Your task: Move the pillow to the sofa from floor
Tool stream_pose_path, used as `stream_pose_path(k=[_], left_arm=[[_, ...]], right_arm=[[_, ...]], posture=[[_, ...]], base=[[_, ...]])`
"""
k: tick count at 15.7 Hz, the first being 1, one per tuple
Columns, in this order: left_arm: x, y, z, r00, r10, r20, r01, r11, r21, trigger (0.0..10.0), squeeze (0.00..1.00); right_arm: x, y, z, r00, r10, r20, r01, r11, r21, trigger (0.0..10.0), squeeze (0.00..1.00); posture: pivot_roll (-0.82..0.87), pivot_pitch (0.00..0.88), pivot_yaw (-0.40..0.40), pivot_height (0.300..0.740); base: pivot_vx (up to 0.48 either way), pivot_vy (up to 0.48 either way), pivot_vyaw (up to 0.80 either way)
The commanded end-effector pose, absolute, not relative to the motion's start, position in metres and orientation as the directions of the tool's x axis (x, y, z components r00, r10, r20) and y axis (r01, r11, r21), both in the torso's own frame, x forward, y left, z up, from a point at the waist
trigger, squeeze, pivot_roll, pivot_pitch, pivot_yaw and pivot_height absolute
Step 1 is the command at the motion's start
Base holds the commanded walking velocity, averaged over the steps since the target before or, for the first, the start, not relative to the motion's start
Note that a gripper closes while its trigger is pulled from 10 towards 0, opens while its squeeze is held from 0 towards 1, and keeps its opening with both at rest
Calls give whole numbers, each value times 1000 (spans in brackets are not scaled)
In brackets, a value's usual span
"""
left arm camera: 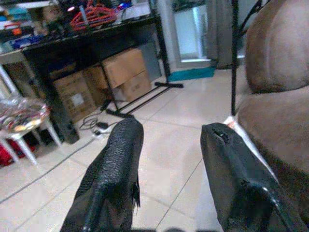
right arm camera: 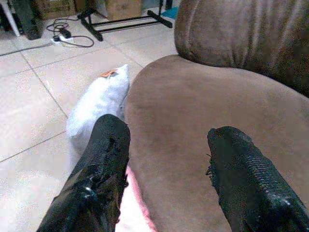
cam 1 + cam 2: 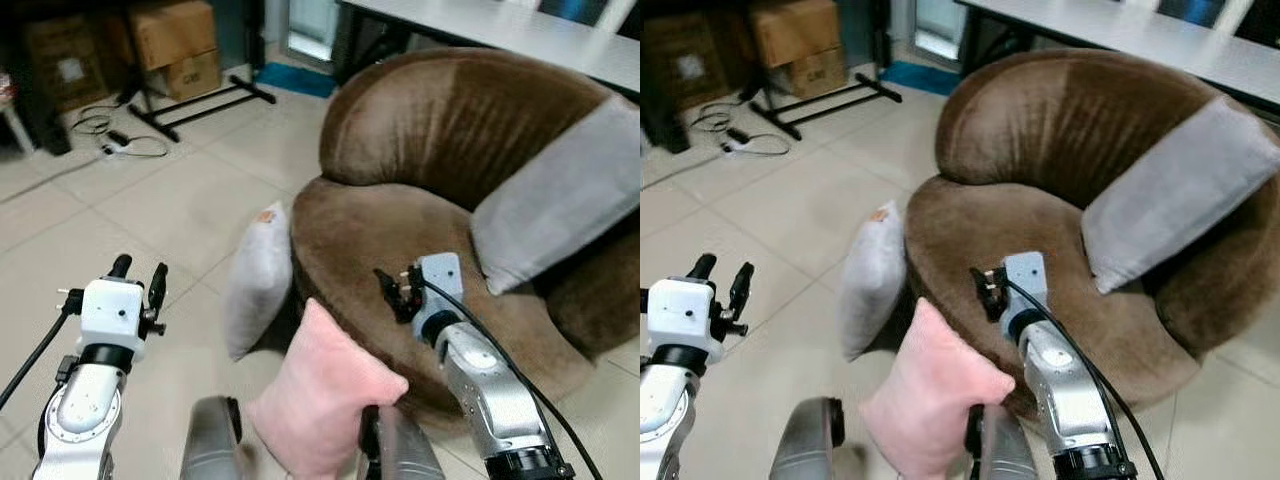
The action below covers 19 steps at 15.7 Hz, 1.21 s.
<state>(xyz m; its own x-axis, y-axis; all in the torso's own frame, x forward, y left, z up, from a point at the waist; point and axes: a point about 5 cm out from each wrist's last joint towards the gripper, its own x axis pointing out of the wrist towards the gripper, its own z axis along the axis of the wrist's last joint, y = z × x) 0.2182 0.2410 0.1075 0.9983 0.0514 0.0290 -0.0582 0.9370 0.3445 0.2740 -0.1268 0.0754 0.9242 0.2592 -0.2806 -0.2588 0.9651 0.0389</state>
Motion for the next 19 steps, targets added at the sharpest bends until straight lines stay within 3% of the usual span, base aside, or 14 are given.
stream_pose_path(k=[1, 11, 13, 14, 16, 19], left_arm=[[218, 238, 105, 999, 32, 14, -35, 935, 353, 10000, 0], [215, 236, 102, 1000, 27, 4, -26, 934, 356, 10000, 0], [215, 235, 102, 1000, 29, 2, -28, 935, 354, 10000, 0], [215, 235, 102, 1000, 28, 0, -26, 936, 352, 10000, 0], [215, 235, 101, 1000, 19, -8, -15, 937, 350, 10000, 0], [216, 231, 91, 988, -110, -112, 143, 922, 360, 10000, 0]], right_arm=[[274, -134, 72, 924, 244, -293, -246, 969, 30, 10000, 0], [270, -134, 65, 906, 277, -319, -286, 958, 18, 10000, 0], [272, -133, 66, 903, 290, -316, -303, 953, 8, 10000, 0], [272, -126, 66, 883, 356, -305, -358, 932, 49, 10000, 1000], [274, -122, 62, 856, 398, -331, -410, 911, 37, 10000, 1000], [285, -113, 39, 771, 439, -460, -497, 868, -5, 10000, 1000]], posture=[[88, 0, -92, 550], [89, 0, -100, 465], [90, 0, -102, 465], [90, 0, -102, 465], [86, 0, -103, 465], [97, 0, -113, 465]], base=[[0, 0, 0], [0, 0, 0], [0, 0, 0], [0, 0, 0], [0, 0, 0], [0, 0, 0]])
